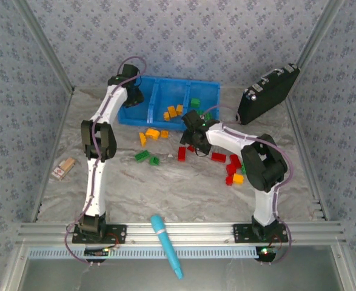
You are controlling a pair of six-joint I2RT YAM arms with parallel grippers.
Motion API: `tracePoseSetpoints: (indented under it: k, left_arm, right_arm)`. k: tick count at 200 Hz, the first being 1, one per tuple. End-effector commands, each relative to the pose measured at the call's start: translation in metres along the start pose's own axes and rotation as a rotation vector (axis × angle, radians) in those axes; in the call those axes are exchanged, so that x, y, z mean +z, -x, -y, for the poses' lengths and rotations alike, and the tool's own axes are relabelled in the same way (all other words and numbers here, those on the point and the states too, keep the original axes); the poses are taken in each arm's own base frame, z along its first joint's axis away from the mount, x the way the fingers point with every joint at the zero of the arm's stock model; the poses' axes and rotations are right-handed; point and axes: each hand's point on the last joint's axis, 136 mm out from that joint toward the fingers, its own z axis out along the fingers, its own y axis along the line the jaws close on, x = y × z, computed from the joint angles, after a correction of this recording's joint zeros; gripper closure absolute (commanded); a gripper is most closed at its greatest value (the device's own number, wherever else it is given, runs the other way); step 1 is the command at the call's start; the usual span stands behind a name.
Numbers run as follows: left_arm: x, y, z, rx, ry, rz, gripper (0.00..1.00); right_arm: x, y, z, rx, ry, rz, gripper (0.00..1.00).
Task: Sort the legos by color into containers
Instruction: Place the lego in the container, then pick up the lego from the center of the table.
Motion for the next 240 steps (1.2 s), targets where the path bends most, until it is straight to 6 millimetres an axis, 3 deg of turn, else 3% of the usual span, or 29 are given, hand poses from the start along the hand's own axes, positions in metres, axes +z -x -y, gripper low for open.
tracePoseSetpoints:
  k: [1, 37, 59, 97, 119, 156, 197, 215, 240]
  left_arm:
    - [-0.025, 0.015, 0.01, 0.016, -0.041, 0.04, 0.54]
    - [-0.04, 0.024, 0.013, 0.021, -0.06, 0.058, 0.45]
    - [-0.065, 0.034, 0.02, 0.022, -0.101, 0.082, 0.44]
    - [-0.142, 0.059, 0.032, 0.037, -0.187, 0.201, 0.44]
    - [-0.193, 0.061, 0.027, 0.08, -0.209, 0.242, 0.44]
    - [-0.258, 0.034, -0.002, 0.192, -0.16, 0.237, 0.44]
    - [-0.303, -0.006, -0.015, 0.33, -0.249, 0.269, 0.38]
    - [-0.317, -0.028, -0.017, 0.374, -0.319, 0.285, 0.31]
    - [-0.306, -0.062, -0.039, 0.396, -0.292, 0.256, 0.31]
  right_arm:
    - [0.005, 0.0, 0.01, -0.011, -0.06, 0.001, 0.18]
    - [0.013, -0.002, 0.013, -0.011, -0.077, -0.007, 0.18]
    - [0.017, -0.001, 0.017, -0.009, -0.092, -0.004, 0.2]
    - [0.024, 0.003, 0.019, -0.009, -0.088, 0.009, 0.25]
    - [0.032, 0.004, 0.018, -0.025, -0.088, 0.004, 0.29]
    - [0.043, 0.013, 0.015, -0.06, -0.089, 0.023, 0.37]
    - [0.043, 0.02, 0.018, -0.143, -0.137, 0.028, 0.58]
    - [0.044, 0.02, 0.02, -0.165, -0.152, 0.027, 0.65]
    - [0.04, 0.023, 0.021, -0.208, -0.162, 0.038, 0.69]
